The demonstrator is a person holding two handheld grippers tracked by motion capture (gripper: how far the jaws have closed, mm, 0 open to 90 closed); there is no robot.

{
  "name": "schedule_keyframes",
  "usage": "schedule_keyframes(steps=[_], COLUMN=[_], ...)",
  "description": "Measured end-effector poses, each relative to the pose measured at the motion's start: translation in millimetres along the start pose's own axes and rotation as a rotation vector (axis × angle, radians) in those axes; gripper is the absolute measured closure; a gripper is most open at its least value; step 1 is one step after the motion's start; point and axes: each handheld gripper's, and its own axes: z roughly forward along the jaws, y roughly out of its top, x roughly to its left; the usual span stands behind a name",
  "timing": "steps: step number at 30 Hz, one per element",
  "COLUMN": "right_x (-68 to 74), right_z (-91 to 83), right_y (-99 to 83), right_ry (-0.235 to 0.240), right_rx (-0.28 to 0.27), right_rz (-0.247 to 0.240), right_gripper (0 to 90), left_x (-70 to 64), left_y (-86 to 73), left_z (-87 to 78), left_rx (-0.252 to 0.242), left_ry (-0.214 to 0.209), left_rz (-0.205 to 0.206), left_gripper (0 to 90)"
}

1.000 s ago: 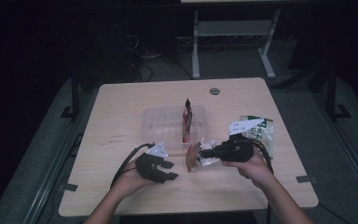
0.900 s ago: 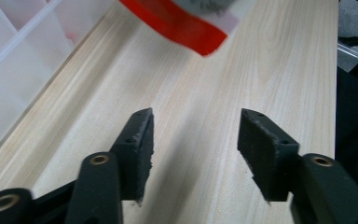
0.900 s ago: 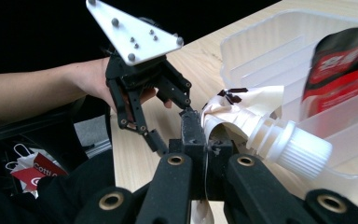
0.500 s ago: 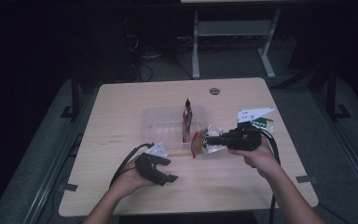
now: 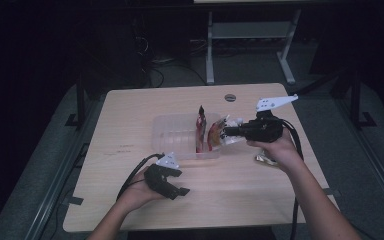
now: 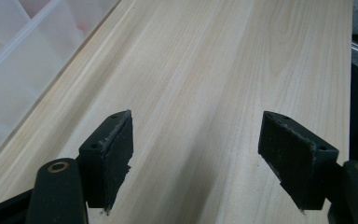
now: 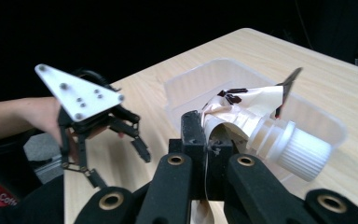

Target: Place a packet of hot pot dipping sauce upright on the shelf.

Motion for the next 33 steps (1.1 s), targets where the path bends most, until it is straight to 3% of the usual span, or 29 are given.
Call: schedule_keyframes(steps=[12, 33], right_x=[-22.7, -32.7], right_z=[2.6, 7.8], right_y=[5.8, -1.1], right_ry=[-0.036, -0.066], right_rx=[0.013, 0.043], right_rz=[0.029, 0.049], right_gripper=[89.6, 89.6], left_x=[1.6, 3.5], left_y=[-0.7, -2.8], left_z=[-2.4, -5.3], left_rx=[-0.002, -0.017], left_ry=[0.000, 0.000], left_rz=[0.006, -0.002], left_gripper=[26.2, 26.2])
